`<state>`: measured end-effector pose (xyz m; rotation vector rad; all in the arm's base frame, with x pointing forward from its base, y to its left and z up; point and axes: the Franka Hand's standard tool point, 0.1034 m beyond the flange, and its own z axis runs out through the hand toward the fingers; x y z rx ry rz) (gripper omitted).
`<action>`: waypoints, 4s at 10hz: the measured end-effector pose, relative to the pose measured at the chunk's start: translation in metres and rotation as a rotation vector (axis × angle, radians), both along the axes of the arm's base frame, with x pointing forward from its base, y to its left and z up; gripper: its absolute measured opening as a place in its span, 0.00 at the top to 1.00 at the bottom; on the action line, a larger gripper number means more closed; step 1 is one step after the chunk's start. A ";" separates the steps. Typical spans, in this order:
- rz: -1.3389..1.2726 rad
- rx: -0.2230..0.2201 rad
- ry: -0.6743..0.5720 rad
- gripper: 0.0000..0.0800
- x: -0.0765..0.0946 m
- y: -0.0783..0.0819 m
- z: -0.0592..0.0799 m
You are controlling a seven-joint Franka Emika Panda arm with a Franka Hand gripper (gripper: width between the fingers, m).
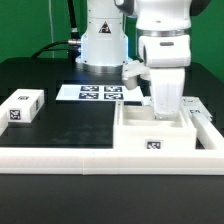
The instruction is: Assemble cabinet
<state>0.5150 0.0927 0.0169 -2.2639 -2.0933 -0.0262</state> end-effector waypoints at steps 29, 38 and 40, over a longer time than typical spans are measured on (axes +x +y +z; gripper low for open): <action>-0.077 -0.024 -0.008 0.00 -0.034 0.024 0.056; -0.089 0.013 -0.015 0.00 -0.075 0.068 0.039; -0.091 0.013 -0.014 0.00 -0.075 0.066 0.039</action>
Offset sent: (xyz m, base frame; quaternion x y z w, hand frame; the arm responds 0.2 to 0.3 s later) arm 0.0216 0.0254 0.0012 -0.0055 -0.0031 -0.0058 1.0000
